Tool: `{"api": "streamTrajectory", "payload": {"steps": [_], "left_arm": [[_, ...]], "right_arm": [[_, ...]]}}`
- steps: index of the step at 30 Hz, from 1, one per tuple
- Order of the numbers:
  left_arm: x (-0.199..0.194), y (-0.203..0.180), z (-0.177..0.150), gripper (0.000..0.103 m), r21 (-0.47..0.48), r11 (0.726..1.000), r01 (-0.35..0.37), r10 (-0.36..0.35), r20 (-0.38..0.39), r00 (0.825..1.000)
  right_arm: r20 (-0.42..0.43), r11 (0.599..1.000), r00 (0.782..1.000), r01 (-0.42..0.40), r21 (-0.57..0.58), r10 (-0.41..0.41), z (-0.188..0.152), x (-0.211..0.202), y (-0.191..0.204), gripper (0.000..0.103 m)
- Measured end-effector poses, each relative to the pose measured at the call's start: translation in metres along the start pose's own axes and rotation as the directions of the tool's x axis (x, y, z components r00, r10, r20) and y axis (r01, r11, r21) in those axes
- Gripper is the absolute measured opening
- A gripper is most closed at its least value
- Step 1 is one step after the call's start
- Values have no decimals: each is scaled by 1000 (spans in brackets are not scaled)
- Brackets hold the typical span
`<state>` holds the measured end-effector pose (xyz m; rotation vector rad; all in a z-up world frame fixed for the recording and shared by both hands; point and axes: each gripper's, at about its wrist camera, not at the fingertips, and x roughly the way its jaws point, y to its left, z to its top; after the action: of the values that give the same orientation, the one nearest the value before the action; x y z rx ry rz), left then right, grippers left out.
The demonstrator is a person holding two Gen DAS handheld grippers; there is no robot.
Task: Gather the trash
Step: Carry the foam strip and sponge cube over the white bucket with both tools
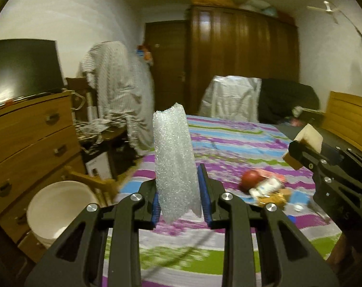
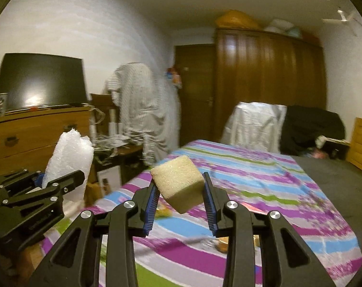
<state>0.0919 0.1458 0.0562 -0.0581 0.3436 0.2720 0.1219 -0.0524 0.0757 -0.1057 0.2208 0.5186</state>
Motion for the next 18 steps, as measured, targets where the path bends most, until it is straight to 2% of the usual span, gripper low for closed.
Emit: {"api": "streamTrajectory", "payload": {"steps": [6,10,16,18], "left_arm": [[6,68,10,26,-56,994,-97,96,-15,995],[12,112,14,26,-87,983,-159,156,-40,987],[26,180,12,26,-131,961,-244,231,-106,967],[32,204,10,26,-144,953,-268,250,-134,959]], "right_arm": [[-40,990,990,-135,-41,134,25,47,68,36],[-79,971,971,-229,-61,225,44,85,122,36],[-183,928,918,-367,-67,350,64,149,207,36],[-225,911,895,-408,-64,385,66,168,229,36]]}}
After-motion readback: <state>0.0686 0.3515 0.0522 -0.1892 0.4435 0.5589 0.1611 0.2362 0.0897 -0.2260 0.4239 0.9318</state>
